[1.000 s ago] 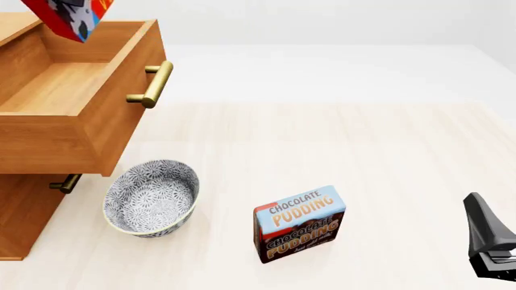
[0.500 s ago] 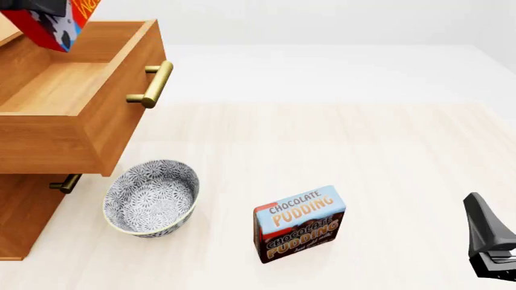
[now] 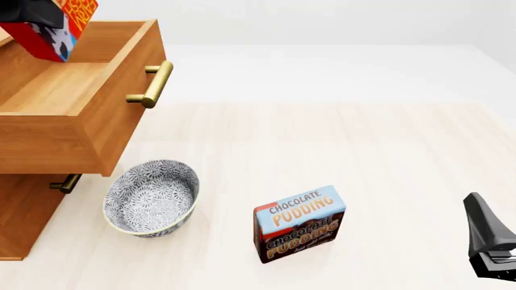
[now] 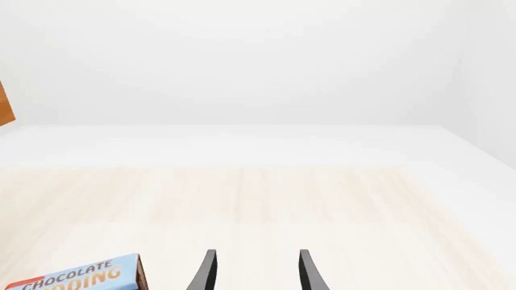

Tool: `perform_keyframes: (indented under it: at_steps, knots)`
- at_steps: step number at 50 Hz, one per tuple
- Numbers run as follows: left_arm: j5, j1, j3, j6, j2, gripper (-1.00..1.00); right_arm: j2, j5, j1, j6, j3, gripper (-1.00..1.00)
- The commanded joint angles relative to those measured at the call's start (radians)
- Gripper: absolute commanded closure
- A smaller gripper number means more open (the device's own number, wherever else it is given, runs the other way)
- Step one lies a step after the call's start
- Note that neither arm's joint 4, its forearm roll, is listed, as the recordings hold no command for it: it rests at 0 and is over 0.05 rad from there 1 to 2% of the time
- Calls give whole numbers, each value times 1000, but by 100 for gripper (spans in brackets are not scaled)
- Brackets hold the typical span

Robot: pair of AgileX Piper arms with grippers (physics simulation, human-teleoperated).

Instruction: Put the butter at the back in the top drawer of the cabinet and close it.

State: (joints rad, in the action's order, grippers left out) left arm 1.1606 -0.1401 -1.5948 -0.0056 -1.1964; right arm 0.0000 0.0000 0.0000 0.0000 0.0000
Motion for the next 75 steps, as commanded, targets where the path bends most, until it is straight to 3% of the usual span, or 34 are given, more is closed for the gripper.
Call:
perform_keyframes:
  at_steps: [1,48,75]
  knots:
    - [-21,26,12,5,8,100,0,0,0,0,0,-100]
    - [-81,102,142,8,44,100,0,0,0,0,0,-100]
    - [-105,105,148,18,7,100,0,0,0,0,0,-100]
